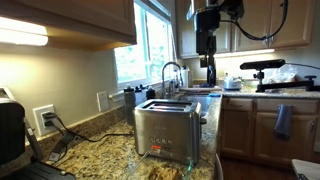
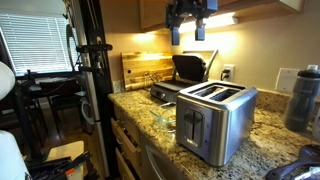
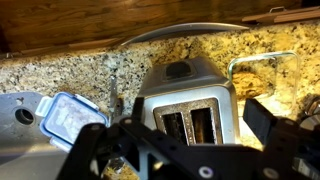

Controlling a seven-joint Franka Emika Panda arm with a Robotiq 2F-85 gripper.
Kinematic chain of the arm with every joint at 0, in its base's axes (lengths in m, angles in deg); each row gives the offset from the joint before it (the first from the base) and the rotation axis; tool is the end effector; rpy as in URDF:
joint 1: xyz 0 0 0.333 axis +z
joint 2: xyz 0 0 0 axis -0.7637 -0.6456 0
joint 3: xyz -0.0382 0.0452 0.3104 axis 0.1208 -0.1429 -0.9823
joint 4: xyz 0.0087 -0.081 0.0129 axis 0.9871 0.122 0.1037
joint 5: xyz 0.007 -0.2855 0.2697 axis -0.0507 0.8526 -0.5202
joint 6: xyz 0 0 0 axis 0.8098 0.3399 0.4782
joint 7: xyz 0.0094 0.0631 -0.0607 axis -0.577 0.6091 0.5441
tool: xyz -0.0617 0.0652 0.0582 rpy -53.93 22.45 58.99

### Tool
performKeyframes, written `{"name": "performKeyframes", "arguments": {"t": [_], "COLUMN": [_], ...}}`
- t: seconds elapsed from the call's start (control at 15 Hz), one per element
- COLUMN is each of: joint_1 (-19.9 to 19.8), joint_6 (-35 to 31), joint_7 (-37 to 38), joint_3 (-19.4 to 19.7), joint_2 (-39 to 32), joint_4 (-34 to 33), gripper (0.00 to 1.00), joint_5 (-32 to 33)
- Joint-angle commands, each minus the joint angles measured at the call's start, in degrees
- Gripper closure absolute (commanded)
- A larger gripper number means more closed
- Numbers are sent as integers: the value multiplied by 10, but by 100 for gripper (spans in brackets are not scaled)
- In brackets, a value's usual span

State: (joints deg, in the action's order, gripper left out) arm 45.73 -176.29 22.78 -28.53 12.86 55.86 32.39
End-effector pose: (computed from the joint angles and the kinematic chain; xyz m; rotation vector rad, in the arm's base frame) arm 0.4259 -0.0819 0.5677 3.0816 -0.0641 0.0410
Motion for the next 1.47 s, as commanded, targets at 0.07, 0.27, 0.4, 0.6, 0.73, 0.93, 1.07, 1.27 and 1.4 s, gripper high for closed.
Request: {"name": "performKeyframes", "arguments": {"t": [0.07,0.27,0.4,0.6,0.73,0.93,1.07,1.27,1.4], "joint_1": [-2,-1,-1,-1,1,2,1,-1,-3], "joint_6": [0,-9,-17,-41,-63,-109,-137,-175,-196], "joint_7": [-5,-3,-2,1,4,4,0,-3,-6], "joint_3": [9,11,10,10,9,7,8,11,14], "joint_2": [61,79,88,91,87,83,81,80,75], "joint_4": [45,72,94,125,143,171,187,210,220], "gripper": [0,0,0,0,0,0,0,0,0], "joint_5": [-8,-11,-13,-16,-22,-29,-30,-29,-29]}}
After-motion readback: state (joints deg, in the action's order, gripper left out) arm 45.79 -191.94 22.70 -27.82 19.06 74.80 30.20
